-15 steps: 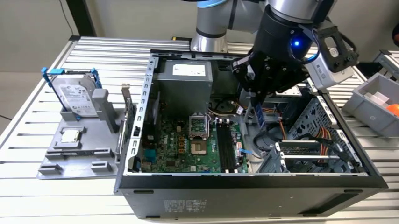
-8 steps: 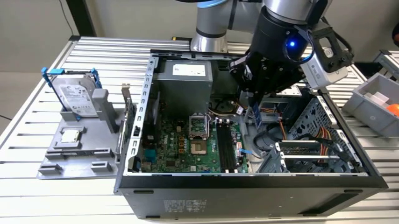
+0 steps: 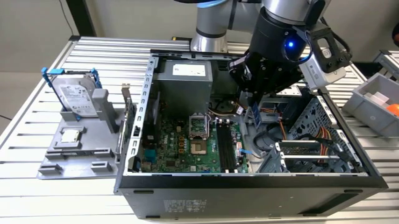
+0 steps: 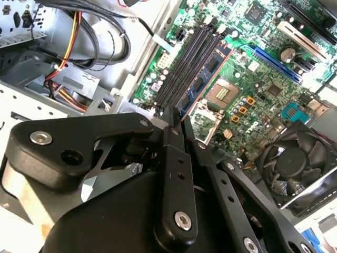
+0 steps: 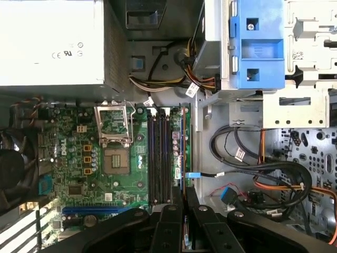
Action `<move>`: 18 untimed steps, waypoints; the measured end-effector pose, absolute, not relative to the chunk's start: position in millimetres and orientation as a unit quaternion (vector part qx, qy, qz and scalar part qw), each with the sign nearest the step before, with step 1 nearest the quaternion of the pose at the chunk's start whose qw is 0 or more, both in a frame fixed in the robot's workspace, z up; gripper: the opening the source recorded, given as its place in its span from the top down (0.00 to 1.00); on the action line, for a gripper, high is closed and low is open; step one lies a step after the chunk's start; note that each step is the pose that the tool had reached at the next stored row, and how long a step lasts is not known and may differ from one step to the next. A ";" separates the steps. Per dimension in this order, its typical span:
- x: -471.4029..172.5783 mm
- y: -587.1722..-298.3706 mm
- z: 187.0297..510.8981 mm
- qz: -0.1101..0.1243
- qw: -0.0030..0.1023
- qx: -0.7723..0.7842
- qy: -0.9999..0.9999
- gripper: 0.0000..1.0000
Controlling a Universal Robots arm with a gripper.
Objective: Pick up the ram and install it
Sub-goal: 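Insert the ram into the slot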
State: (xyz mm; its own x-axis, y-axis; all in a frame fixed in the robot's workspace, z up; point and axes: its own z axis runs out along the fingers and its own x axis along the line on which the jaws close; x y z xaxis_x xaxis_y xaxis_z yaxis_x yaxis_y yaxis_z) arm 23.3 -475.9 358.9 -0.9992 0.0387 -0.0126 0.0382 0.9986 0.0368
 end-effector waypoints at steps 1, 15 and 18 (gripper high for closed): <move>23.3 -475.8 358.5 0.018 0.007 0.019 1.000 1.00; 23.3 -474.8 351.3 0.018 0.007 0.034 0.999 1.00; 23.2 -474.0 349.1 0.018 0.007 0.034 0.999 1.00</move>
State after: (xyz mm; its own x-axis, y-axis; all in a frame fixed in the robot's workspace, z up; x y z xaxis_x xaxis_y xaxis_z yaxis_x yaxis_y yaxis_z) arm 23.2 -474.0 349.1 -0.9976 0.0680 -0.0126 0.0675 0.9970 0.0368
